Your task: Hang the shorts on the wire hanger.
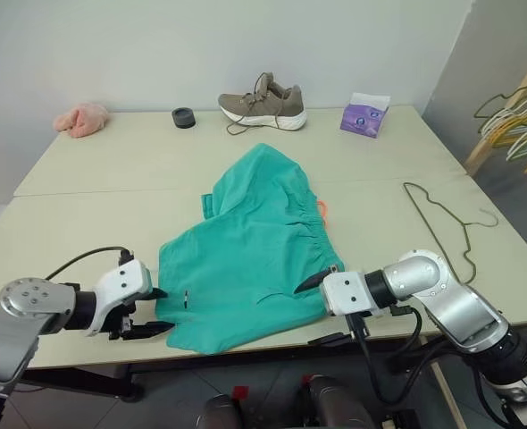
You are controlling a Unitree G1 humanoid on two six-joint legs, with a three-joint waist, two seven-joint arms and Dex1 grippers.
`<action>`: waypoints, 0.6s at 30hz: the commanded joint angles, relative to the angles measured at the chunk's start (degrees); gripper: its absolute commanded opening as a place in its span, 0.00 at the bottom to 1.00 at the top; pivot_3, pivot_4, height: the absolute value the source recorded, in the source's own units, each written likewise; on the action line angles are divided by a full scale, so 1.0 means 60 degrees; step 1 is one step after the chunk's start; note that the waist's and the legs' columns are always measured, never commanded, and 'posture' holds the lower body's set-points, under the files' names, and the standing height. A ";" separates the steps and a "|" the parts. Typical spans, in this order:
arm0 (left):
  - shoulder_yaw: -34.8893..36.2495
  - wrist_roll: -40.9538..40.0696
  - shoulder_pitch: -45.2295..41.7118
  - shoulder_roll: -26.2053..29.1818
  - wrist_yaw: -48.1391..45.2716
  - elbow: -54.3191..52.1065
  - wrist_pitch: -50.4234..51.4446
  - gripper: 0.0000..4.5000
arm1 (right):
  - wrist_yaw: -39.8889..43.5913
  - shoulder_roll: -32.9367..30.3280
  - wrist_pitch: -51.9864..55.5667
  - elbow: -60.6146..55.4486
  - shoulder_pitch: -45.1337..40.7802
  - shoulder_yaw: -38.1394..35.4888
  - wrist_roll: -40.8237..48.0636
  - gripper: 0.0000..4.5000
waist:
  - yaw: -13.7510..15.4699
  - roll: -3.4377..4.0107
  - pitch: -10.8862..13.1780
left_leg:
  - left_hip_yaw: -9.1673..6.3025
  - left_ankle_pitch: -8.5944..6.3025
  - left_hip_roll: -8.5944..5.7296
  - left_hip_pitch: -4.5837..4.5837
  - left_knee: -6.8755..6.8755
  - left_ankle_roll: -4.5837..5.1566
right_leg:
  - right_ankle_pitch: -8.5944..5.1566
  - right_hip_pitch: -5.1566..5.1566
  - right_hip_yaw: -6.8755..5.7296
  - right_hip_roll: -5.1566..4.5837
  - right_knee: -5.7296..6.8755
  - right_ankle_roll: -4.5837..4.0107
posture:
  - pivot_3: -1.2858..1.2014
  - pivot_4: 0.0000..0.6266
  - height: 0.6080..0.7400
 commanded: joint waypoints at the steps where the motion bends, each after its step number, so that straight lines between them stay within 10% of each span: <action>1: 0.0995 -0.1115 -0.0981 -0.0181 0.0134 -0.0111 0.0742 0.83 | -0.0490 0.0297 0.0845 -0.0492 -0.0125 -0.1107 0.1201 1.00 | 0.0043 -0.0014 -0.0005 | -0.0005 0.0000 0.0000 -0.0001 0.0001 0.0000 | 0.0000 0.0001 -0.0004 0.0000 0.0000 0.0000 | 0.49 0.14 1.00; 8: 0.1323 -0.3188 -0.2462 -0.1256 0.0888 -0.1217 0.2632 0.83 | -0.2677 0.0908 0.1900 -0.0346 0.0125 -0.3064 0.1904 1.00 | 0.0165 -0.0024 -0.0006 | 0.0002 0.0000 -0.0010 -0.0005 0.0005 0.0000 | 0.0001 0.0008 0.0012 -0.0004 -0.0004 0.0002 | 0.48 0.15 1.00; 18: 0.0405 -0.1514 -0.1560 0.0439 -0.0578 -0.0516 0.1450 0.99 | -0.2878 0.0446 0.1847 -0.1179 0.1266 -0.2731 0.2008 1.00 | -0.0102 -0.0027 -0.0006 | -0.0007 -0.0001 -0.0002 0.0004 -0.0013 -0.0001 | -0.0002 0.0002 0.0008 0.0001 -0.0011 -0.0002 | 0.47 0.15 1.00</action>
